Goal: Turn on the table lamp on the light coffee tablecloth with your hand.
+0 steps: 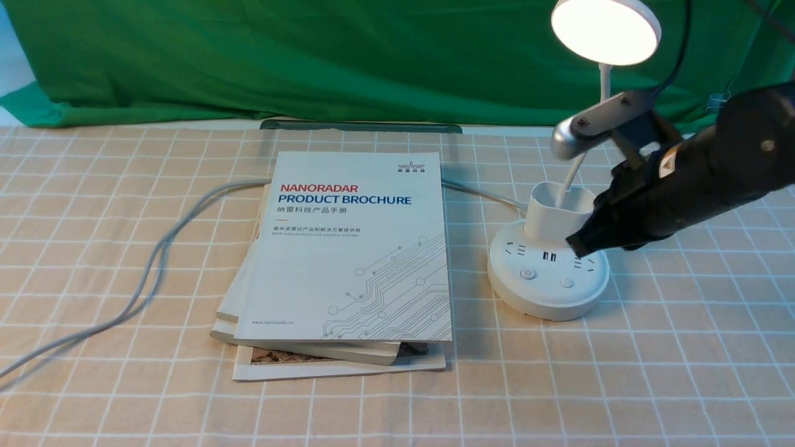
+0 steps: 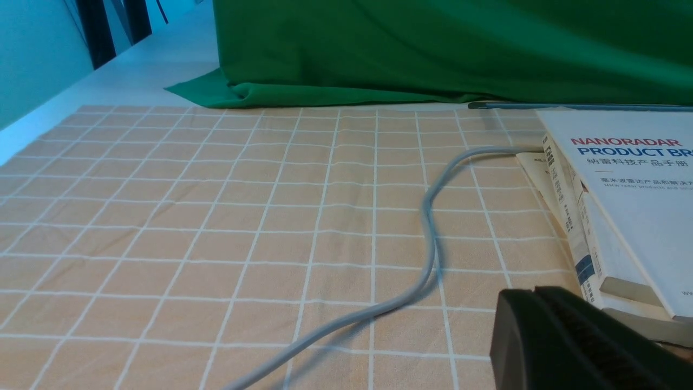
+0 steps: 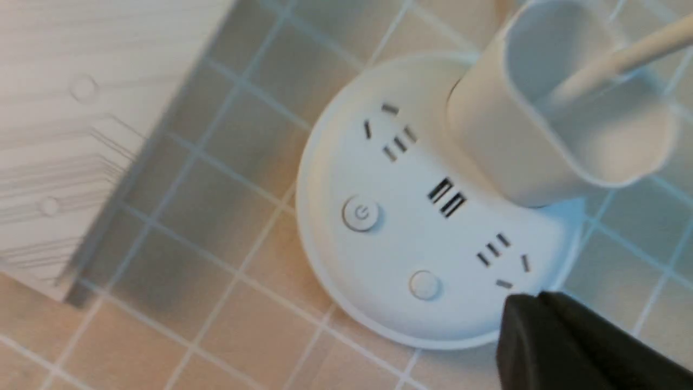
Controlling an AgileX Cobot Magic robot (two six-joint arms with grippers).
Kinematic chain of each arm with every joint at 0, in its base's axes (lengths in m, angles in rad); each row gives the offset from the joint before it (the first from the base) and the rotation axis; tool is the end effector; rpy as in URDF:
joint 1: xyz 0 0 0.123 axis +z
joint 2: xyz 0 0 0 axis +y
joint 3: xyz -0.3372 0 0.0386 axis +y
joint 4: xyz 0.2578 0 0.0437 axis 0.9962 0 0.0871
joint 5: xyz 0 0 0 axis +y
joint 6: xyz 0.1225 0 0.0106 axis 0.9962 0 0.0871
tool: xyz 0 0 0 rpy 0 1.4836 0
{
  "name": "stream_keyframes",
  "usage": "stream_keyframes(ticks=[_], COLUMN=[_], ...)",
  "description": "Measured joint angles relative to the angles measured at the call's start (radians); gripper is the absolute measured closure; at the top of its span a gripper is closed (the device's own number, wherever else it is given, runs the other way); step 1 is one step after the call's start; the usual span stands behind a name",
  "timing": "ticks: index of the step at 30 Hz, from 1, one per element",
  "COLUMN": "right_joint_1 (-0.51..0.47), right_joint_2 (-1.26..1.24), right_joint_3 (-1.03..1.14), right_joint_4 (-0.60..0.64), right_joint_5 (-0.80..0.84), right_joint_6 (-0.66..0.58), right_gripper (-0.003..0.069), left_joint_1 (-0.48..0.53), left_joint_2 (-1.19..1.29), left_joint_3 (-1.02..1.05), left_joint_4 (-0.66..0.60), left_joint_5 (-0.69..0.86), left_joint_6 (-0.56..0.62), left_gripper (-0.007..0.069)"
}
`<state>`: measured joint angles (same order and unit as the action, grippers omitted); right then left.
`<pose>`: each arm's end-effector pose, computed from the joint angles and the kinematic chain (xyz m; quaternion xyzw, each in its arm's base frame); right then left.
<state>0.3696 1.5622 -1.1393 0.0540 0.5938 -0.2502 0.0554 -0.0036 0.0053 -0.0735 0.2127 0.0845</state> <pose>0.3364 0.1343 0.2961 -0.2736 0.9085 0.0401 0.3132 0.0425 0.0004 0.1880 -0.0109 0.7504 0.0167 0.6607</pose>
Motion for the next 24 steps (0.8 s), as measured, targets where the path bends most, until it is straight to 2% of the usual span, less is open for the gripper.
stream_keyframes(ticks=[14, 19, 24], right_joint_1=[0.001, 0.001, 0.001], right_joint_2=[-0.885, -1.059, -1.196], right_joint_3=[0.42, 0.505, 0.637], right_joint_4=[-0.004, -0.007, -0.008], right_joint_5=[-0.078, -0.121, -0.24], right_joint_6=[0.071, 0.064, 0.043], right_gripper=[0.0615, 0.0606, 0.0592], left_joint_1=[0.0, 0.0, 0.0], left_joint_2=[0.0, 0.0, 0.0], left_joint_3=[0.0, 0.0, 0.0], left_joint_4=[0.0, 0.0, 0.0], left_joint_5=[0.0, 0.0, 0.0], left_joint_6=[0.0, 0.0, 0.0], left_gripper=[0.0603, 0.0603, 0.0603])
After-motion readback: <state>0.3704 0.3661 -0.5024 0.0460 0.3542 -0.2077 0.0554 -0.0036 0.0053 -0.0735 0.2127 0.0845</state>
